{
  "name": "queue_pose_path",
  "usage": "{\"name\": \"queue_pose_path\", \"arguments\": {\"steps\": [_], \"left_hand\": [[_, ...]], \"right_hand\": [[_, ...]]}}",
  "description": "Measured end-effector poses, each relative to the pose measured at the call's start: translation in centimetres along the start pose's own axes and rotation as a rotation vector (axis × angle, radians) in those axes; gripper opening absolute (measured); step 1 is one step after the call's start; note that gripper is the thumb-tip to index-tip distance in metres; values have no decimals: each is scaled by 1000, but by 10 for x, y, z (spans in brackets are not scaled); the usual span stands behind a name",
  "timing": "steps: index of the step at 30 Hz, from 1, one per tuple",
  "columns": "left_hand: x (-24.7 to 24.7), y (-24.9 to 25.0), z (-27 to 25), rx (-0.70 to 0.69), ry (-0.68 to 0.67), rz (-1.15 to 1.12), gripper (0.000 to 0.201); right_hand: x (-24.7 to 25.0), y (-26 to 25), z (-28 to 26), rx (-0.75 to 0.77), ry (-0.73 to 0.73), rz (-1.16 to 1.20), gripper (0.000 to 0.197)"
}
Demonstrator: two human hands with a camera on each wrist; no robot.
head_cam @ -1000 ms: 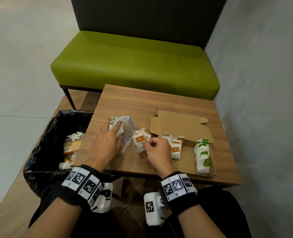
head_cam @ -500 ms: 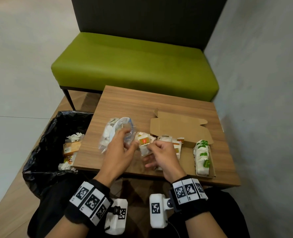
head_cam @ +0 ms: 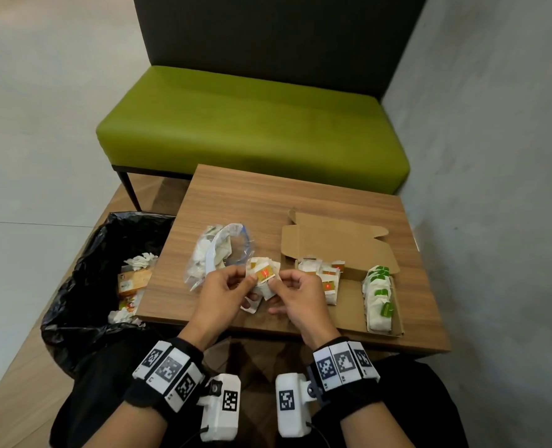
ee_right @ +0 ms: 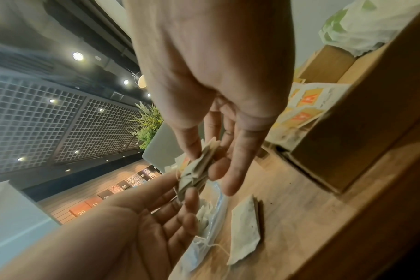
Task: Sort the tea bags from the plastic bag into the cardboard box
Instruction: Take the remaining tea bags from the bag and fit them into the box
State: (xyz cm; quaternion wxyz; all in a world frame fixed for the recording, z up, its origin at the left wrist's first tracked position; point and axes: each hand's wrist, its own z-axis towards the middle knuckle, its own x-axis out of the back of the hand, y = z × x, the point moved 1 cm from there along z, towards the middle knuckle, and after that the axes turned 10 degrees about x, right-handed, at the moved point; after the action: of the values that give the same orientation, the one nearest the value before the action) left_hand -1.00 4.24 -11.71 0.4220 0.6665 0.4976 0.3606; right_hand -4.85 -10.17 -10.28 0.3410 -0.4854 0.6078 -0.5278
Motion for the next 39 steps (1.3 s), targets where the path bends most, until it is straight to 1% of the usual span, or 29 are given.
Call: {"name": "queue_pose_path", "arguments": {"steps": [3, 7, 10, 14, 16, 18, 20, 22, 23, 25, 29, 32, 35, 39], "left_hand": [[1, -4, 4, 9, 25, -54, 8], [4, -9, 10, 10, 121, -80, 9], [5, -12, 12, 18, 164, -75, 9], [1, -9, 8, 20, 176, -53, 9], [-1, -7, 6, 5, 186, -37, 8], [-4, -3, 3, -28, 173, -10, 8], [-10, 2, -1, -42, 82, 5, 8], [-17, 5, -6, -39, -44, 10, 12], [-19, 5, -8, -37, -86, 10, 14], [-20, 4, -10, -29, -112, -2, 16], [-23, 2, -14, -23, -102, -26, 14], [-24, -1, -14, -24, -30, -56, 13], [-23, -1, -15, -36, 64, -69, 11], [-23, 3, -17, -47, 109, -83, 11]], "right_hand": [[2, 6, 3, -8, 74, 10, 18], [8, 8, 5, -16, 161, 105, 13], [16, 6, 2, 29, 213, 163, 13], [30, 2, -5, 103, 271, 243, 9], [35, 3, -7, 108, 244, 209, 10], [35, 5, -9, 96, 168, 152, 10], [33, 8, -10, 90, 101, 104, 9], [32, 11, -11, 90, 64, 74, 8], [32, 11, -12, 90, 53, 71, 8], [33, 11, -12, 95, 53, 80, 9], [38, 11, -13, 97, 100, 98, 11], [42, 11, -14, 82, 128, 101, 9], [45, 12, -15, 53, 147, 154, 12], [48, 12, -19, 32, 135, 206, 20]]}}
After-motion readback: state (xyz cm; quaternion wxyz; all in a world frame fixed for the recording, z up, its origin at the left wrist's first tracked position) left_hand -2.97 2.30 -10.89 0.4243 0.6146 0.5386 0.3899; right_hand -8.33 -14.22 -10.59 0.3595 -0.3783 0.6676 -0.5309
